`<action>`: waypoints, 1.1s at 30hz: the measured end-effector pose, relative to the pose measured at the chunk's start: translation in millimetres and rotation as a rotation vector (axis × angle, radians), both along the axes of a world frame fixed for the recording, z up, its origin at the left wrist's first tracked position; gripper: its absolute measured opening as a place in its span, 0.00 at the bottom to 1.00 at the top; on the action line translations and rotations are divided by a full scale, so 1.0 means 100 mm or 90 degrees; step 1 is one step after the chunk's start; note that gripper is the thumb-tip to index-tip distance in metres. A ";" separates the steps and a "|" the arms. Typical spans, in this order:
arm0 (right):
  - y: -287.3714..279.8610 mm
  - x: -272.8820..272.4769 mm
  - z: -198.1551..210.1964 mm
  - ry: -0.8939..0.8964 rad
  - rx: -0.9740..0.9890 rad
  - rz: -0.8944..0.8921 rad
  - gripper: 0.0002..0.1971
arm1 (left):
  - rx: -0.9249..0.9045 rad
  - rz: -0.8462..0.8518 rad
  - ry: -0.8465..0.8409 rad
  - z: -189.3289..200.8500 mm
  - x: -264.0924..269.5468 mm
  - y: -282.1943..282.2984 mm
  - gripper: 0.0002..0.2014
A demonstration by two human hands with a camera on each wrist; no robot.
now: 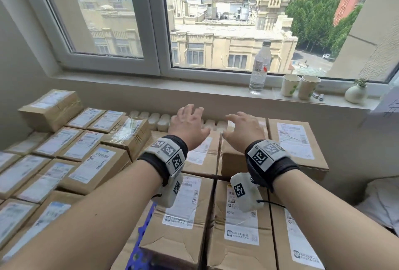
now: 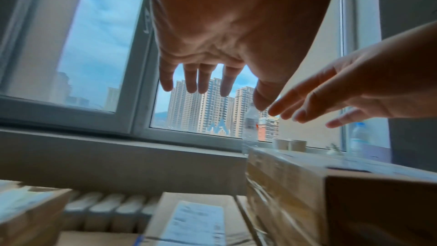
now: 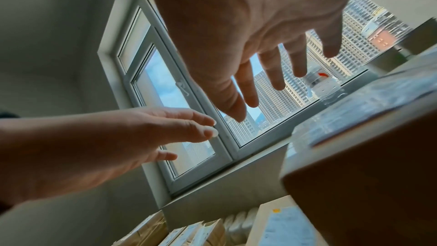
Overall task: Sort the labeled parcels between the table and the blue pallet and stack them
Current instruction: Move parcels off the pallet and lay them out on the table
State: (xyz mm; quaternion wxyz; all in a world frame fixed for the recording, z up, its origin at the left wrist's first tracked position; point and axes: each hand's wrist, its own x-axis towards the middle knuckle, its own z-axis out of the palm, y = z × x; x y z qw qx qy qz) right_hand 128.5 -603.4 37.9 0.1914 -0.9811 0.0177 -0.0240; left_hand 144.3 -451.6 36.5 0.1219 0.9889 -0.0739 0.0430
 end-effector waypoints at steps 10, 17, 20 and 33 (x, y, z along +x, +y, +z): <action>1.19 -0.15 0.15 -0.002 -0.054 0.051 0.26 | 0.026 0.020 0.003 0.15 -0.38 1.21 0.29; 2.39 -0.33 0.17 0.005 -0.051 0.071 0.25 | 0.025 0.045 0.034 0.22 -0.66 2.40 0.28; 2.91 -0.41 0.11 0.015 -0.043 0.087 0.25 | 0.028 0.055 0.036 0.18 -0.77 2.93 0.28; 4.76 -0.20 -0.10 0.024 -0.030 0.215 0.25 | -0.030 0.168 0.058 -0.05 -0.86 4.80 0.29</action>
